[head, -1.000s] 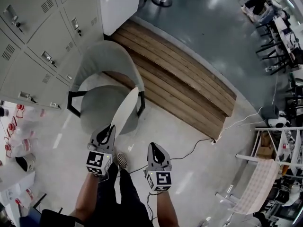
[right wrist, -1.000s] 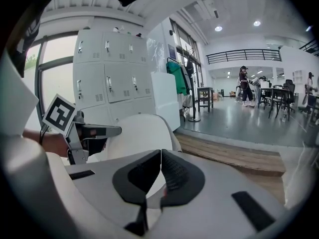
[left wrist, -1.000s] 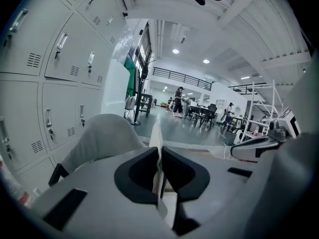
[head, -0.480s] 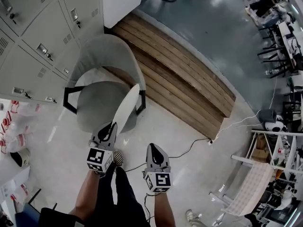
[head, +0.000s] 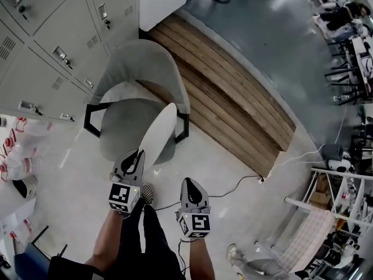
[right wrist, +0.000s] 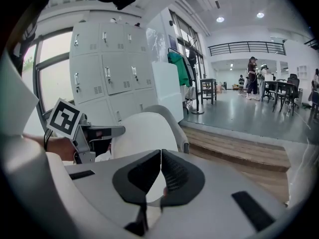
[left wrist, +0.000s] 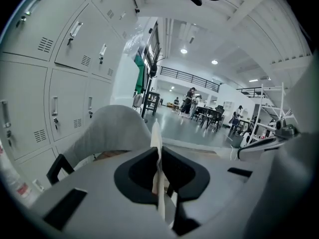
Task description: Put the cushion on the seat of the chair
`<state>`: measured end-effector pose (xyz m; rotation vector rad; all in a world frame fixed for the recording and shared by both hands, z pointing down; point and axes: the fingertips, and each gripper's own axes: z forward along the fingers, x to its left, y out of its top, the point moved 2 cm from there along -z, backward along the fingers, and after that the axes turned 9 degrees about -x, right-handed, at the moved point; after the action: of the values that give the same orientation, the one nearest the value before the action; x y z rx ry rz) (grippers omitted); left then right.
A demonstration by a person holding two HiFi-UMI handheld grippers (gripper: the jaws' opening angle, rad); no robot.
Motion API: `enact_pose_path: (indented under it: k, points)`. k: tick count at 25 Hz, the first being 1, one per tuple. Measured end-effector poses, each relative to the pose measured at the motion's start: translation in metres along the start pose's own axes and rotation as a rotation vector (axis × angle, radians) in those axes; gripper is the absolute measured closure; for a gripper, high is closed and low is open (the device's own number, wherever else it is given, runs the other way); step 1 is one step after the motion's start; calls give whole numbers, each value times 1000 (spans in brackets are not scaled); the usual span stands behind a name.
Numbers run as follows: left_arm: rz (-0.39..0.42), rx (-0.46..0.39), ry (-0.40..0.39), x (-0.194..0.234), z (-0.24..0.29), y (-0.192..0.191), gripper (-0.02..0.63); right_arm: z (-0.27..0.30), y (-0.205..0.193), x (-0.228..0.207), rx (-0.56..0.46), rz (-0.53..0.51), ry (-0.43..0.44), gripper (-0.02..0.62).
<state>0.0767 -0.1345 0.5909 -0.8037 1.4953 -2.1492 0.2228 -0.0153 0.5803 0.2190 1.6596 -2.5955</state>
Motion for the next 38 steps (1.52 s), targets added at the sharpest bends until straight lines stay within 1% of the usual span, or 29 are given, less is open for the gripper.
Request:
enact_pose_path:
  k: [5,26,30,34,38]
  points:
    - [22,10,21,15,-8,-1,569,12,2,14,5,-6,30,566]
    - [2,52,153,106,-42,-36,569,71,-11,82,43,-30,128,566]
    - [7,44,171,123,-44,-47,569,84,-19,92,51,-28,143,566]
    - [26,49,211,142,-46,-61,569,96,-33,101,62,-26,160,567]
    - [25,51,244,157,-49,-75,569,108,-46,107,76,-24,170,566]
